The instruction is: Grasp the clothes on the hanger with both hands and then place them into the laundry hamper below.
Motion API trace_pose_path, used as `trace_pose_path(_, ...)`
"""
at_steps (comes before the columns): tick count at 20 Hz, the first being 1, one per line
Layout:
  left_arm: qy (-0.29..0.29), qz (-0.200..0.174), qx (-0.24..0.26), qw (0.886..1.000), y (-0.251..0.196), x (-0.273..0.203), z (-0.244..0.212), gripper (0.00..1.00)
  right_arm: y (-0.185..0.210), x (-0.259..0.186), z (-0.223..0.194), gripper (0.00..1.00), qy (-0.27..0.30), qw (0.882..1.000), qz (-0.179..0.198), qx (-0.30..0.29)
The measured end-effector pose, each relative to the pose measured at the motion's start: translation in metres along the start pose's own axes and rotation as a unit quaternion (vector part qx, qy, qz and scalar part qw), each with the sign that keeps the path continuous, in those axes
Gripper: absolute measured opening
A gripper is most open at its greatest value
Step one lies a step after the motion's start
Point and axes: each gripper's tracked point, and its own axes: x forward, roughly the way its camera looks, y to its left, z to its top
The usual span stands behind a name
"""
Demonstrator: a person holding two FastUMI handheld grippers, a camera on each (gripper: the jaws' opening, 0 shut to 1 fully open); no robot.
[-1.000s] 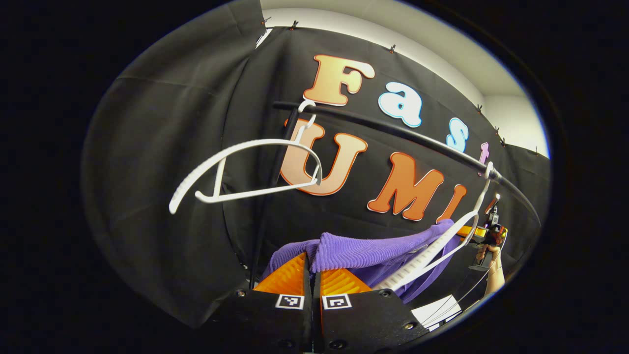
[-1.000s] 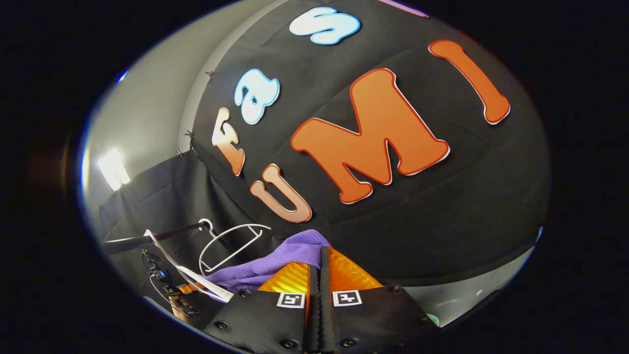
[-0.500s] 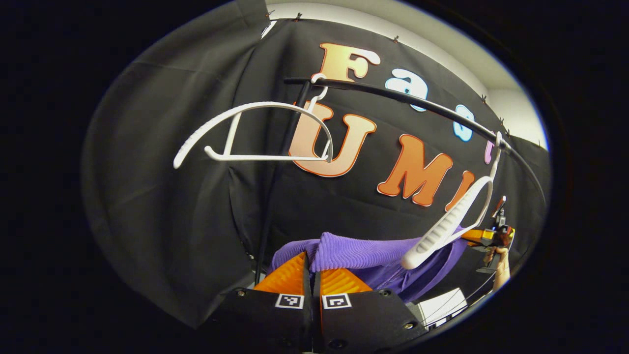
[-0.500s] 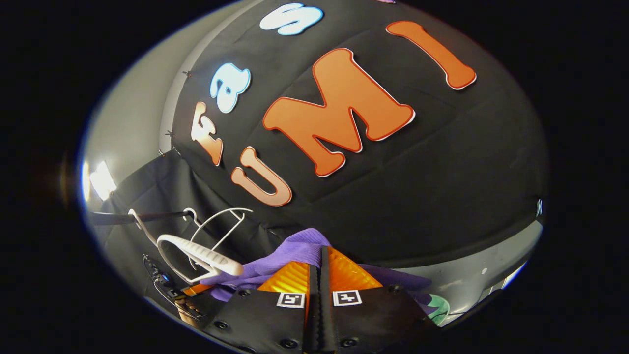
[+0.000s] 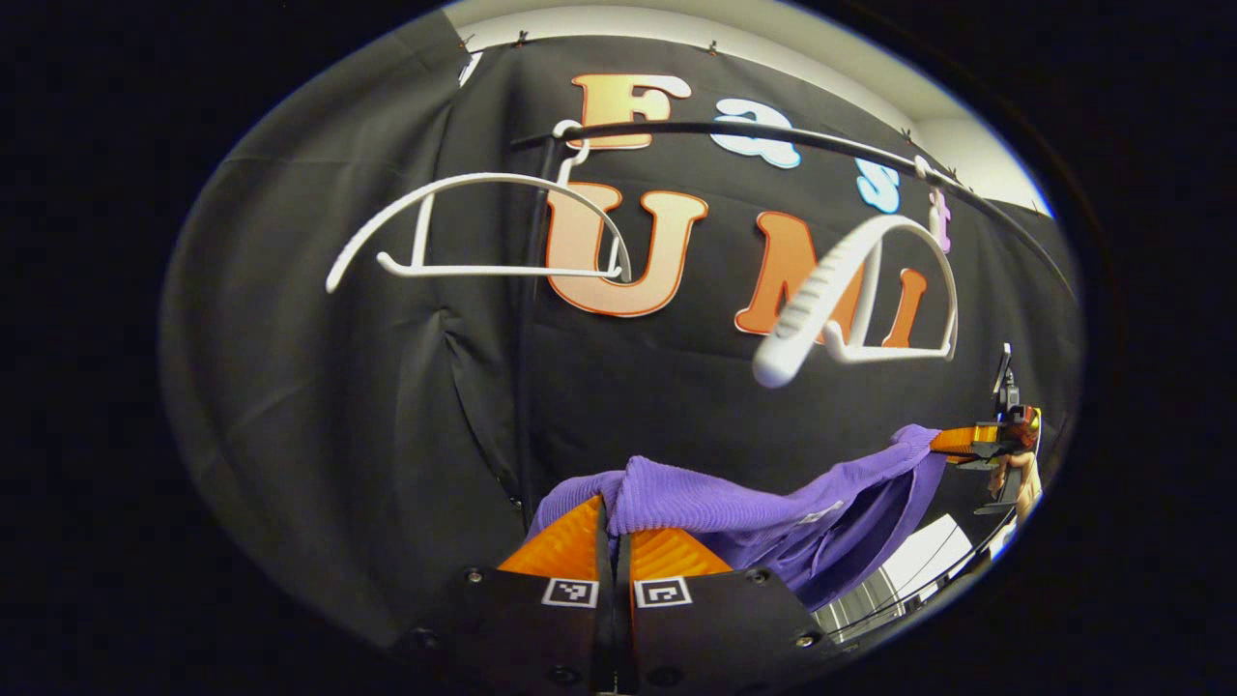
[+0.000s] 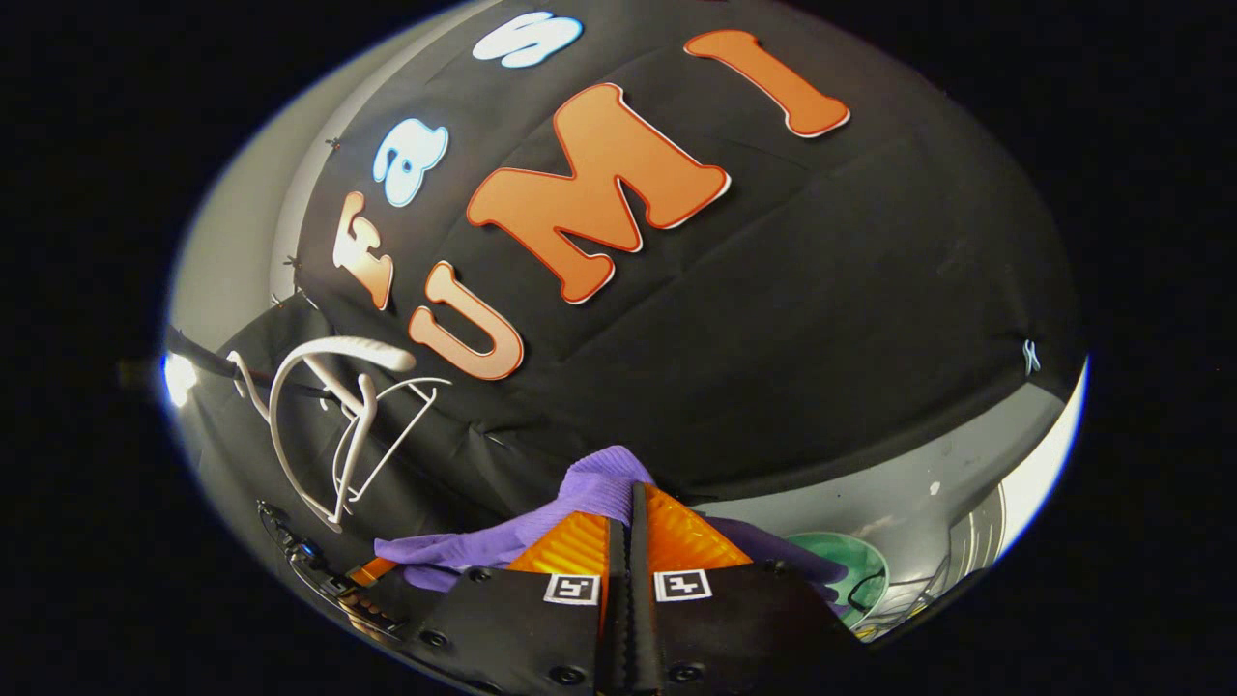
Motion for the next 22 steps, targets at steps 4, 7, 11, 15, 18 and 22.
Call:
trace_pose_path(4,0.021,-0.044,-0.006,0.999,-0.034,0.010,-0.022,0.01,-0.001,-0.014,-0.035,0.07,0.001,1.000,-0.014,0.012)
trace_pose_path(7,0.030,-0.084,-0.003,0.996,-0.069,0.019,-0.028,0.01,0.003,-0.019,-0.055,0.07,0.002,1.000,-0.020,0.020)
trace_pose_path(11,0.036,-0.146,-0.011,0.989,-0.127,0.028,-0.031,0.00,0.008,-0.030,-0.071,0.07,-0.004,0.999,-0.027,0.017)
trace_pose_path(15,0.047,-0.202,-0.001,0.978,-0.188,0.042,-0.039,0.00,0.007,-0.044,-0.080,0.07,-0.012,0.999,-0.042,0.010)
trace_pose_path(18,0.063,-0.240,-0.001,0.969,-0.225,0.048,-0.047,0.00,-0.004,-0.053,-0.087,0.07,-0.017,0.998,-0.062,0.000)
trace_pose_path(22,0.106,-0.264,0.003,0.959,-0.253,0.060,-0.068,0.00,-0.021,-0.052,-0.111,0.07,-0.012,0.996,-0.090,0.005)
